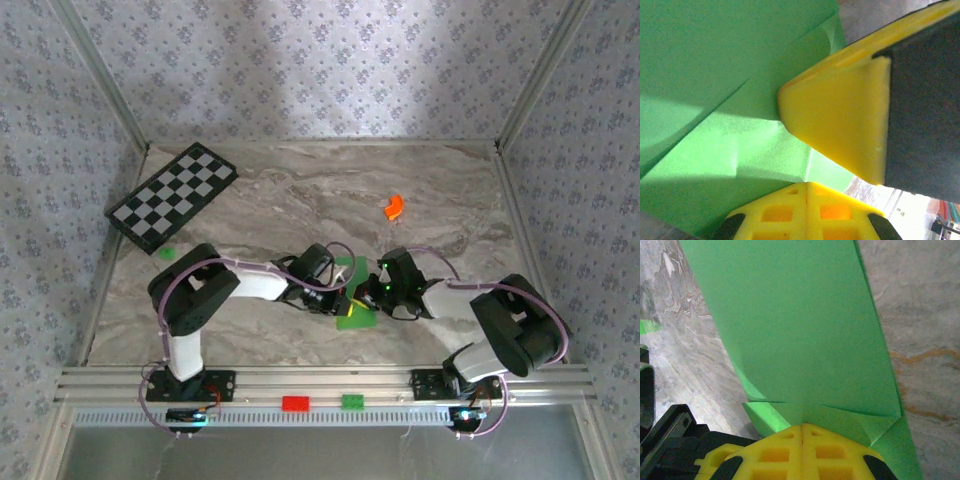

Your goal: Fold a paper plane with a square sheet of paper (pick it up from the middle)

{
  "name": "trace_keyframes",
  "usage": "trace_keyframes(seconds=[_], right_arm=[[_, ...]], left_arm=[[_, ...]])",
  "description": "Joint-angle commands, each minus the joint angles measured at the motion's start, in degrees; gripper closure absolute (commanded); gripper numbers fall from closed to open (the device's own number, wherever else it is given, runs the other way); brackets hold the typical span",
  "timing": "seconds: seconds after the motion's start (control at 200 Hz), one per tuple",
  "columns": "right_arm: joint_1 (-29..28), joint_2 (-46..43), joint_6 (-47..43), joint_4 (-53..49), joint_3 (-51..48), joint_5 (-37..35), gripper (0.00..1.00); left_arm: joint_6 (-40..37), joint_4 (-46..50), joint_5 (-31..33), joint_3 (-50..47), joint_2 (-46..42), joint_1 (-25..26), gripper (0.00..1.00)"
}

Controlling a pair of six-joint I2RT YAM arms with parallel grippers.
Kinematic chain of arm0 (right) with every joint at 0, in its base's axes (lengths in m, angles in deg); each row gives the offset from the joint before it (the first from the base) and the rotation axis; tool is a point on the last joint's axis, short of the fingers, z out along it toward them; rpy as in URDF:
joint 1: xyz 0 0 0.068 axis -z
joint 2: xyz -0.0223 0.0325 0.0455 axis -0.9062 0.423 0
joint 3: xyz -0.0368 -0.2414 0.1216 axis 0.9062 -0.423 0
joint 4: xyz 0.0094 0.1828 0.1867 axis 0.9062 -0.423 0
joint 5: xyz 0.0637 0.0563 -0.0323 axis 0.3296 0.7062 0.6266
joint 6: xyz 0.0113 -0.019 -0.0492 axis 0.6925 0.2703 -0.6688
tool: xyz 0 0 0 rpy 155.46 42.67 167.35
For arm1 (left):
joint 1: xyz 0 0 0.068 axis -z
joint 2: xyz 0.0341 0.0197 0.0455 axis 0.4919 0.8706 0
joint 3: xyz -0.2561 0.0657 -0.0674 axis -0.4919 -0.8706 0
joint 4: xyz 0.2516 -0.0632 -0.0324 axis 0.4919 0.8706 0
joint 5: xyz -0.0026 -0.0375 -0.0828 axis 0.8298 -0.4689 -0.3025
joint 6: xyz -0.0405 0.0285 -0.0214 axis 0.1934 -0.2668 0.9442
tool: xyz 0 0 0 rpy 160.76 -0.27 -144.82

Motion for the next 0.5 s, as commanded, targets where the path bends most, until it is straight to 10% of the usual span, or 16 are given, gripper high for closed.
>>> trace_keyframes(seconds=[0.0,0.495], right_arm=[[0.26,-0.71,-1.94,-6.23,0.01,-2.51,1.00],[-6.83,-1.58,-1.51,-5.79,0.49,-4.77,1.00]], left_arm=[[0.90,1.95,1.92,-4.78,1.08,1.83,1.00],[-0.89,4.92,3.56,-6.08,-1.32,2.09,1.00]])
